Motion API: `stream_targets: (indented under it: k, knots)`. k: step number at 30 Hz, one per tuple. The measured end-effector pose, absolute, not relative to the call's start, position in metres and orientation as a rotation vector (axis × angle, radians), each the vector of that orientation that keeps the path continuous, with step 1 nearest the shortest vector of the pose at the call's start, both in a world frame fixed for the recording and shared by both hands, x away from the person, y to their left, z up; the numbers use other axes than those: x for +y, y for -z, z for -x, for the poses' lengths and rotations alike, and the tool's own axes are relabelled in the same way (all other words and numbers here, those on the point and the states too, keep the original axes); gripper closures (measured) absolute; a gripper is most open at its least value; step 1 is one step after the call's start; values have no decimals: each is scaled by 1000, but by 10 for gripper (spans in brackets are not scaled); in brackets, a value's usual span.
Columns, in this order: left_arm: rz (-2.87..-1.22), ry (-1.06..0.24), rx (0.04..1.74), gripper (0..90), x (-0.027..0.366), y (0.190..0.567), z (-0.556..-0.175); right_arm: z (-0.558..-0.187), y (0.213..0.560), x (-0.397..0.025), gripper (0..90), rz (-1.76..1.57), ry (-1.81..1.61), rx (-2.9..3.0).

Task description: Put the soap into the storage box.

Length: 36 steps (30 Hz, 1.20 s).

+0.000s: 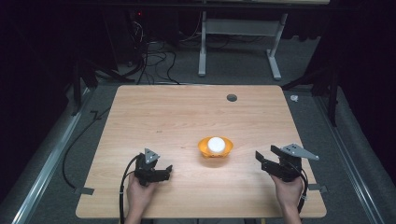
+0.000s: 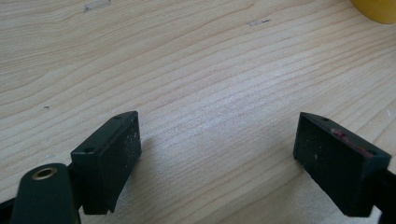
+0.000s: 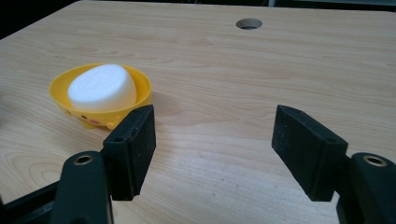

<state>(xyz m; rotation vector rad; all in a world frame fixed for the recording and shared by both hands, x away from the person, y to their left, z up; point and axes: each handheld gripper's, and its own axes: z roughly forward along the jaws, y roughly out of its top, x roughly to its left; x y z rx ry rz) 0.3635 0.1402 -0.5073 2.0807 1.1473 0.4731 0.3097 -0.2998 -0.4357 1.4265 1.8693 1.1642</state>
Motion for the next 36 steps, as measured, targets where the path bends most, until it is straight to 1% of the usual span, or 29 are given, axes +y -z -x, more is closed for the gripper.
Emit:
stream_targets:
  k: [36]
  knots:
    - [-2081, -473, 1147, 155, 140, 507, -364, -306, 458, -289, 322, -1458, -1115, 1947]
